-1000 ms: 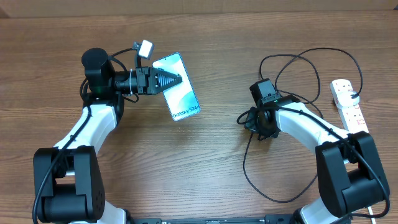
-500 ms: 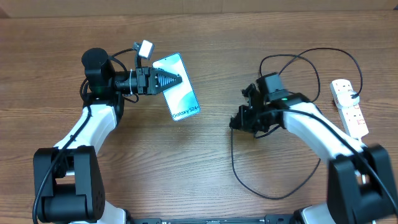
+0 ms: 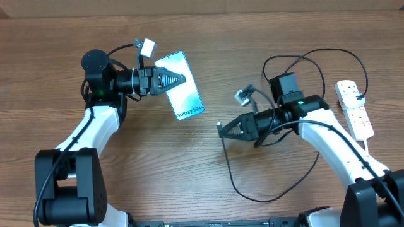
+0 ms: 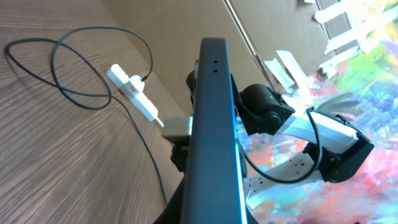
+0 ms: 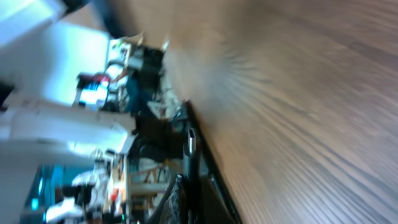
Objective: Plug charger to phone and switch on socket
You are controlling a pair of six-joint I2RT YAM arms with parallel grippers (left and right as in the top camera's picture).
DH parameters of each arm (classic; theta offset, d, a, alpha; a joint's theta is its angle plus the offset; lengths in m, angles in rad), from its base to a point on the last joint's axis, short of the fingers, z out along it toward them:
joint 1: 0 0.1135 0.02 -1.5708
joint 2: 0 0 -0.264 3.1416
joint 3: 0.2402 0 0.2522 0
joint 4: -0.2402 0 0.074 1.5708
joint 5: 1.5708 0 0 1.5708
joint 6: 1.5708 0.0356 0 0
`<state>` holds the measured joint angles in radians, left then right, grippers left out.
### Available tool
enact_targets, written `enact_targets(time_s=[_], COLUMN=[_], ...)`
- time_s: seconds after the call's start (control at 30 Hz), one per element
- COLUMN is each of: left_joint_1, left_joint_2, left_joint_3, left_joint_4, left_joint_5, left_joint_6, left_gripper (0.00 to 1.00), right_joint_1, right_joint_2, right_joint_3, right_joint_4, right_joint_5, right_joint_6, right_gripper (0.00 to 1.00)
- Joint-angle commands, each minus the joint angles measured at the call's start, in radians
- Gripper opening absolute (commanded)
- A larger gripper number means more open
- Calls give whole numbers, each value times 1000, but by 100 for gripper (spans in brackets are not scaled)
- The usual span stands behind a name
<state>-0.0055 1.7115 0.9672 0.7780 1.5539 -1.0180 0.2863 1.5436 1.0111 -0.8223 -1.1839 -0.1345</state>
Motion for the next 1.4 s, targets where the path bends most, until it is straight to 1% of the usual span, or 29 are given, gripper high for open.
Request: enact_targets(time_s=[0.0, 0.17, 0.37, 0.73, 1.07, 1.37], left_joint_1=[-27, -35, -40, -106, -113, -113], left_joint_2=[1, 1, 1, 1, 1, 1], left_joint_3=[-2, -2, -2, -2, -2, -2], left_joint_4=[8, 6, 4, 4, -58, -60], left_joint_5=[19, -6, -19, -63, -86, -87], left_joint_6=[1, -12, -30, -34, -33, -29], left_gripper=[4, 4, 4, 4, 4, 4], right_joint_1=[31, 64, 68, 68, 68, 67], right_joint_2=[-8, -8, -8, -8, -8, -8], right_joint_3=[2, 2, 2, 2, 2, 2], right_joint_4=[9, 10, 39, 91, 134, 142], right_joint_5=[-75, -64, -38, -36, -37, -38], right_joint_6=[-79, -80, -76, -72, -72, -72], right_gripper=[4, 4, 4, 4, 4, 4])
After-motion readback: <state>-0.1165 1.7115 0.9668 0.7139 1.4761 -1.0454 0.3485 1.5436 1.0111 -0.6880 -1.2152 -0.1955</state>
